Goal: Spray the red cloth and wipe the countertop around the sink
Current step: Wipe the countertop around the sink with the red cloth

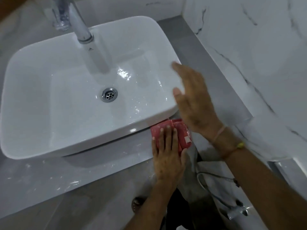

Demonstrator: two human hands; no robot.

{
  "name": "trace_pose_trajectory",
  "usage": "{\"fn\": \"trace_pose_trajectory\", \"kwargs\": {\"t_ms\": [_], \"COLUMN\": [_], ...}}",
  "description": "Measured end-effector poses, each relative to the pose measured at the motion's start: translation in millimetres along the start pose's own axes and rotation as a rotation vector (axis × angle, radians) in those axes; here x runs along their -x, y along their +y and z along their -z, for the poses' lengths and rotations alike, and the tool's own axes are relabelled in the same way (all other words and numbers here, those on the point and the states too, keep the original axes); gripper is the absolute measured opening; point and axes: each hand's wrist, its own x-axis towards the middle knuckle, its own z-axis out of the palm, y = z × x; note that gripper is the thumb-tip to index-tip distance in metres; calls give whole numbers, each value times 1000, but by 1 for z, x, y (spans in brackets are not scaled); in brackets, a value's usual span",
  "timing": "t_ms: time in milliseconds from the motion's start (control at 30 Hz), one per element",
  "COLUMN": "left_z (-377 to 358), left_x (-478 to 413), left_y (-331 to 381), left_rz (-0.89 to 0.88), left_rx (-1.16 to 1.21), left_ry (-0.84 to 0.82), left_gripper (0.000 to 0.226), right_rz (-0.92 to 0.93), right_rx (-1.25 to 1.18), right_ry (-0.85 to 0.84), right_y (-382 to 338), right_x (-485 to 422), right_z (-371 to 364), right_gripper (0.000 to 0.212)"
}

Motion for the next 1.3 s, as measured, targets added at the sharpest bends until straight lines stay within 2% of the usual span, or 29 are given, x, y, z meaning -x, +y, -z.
{"fn": "trace_pose_trajectory", "kwargs": {"t_ms": [67, 133, 167, 300, 533, 667, 733, 800, 900, 967, 1167, 1300], "left_z": [-1, 3, 4, 17, 63, 63, 60, 58, 56, 57, 80, 93], "left_x": [0, 4, 10, 52, 135, 118, 106, 101, 105, 112, 151, 150], "left_y": [-7, -19, -30, -107, -270, -259, -243, -234, -239, -252, -365, -414], "left_rz": [5, 12, 23, 175, 497, 663, 722, 728, 719, 733, 989, 1039], "left_rx": [-26, -48, -51, -37, -43, 54, 85, 90, 82, 103, 130, 143], "left_ry": [34, 47, 49, 25, 75, 137, 171, 162, 155, 159, 227, 282], "left_gripper": [66, 64, 64, 62, 75, 87, 89, 83, 72, 67, 64, 61], "right_rz": [99, 59, 27, 40, 0, 78, 179, 326, 580, 655, 564, 548], "right_rx": [169, 309, 366, 396, 399, 378, 314, 230, 241, 257, 68, 94], "right_ry": [-258, -458, -497, -493, -520, -644, -734, -792, -804, -814, -848, -857], "right_y": [-9, -8, -5, -2, -14, -51, -88, -131, -197, -223, -227, -230], "right_x": [-13, -15, -14, -13, -15, -15, -15, -15, -16, -18, -21, -19], "right_z": [-15, -29, -34, -35, -38, -70, -106, -148, -211, -238, -250, -251], "right_gripper": [52, 52, 52, 59, 63, 79, 77, 72, 73, 70, 72, 73]}}
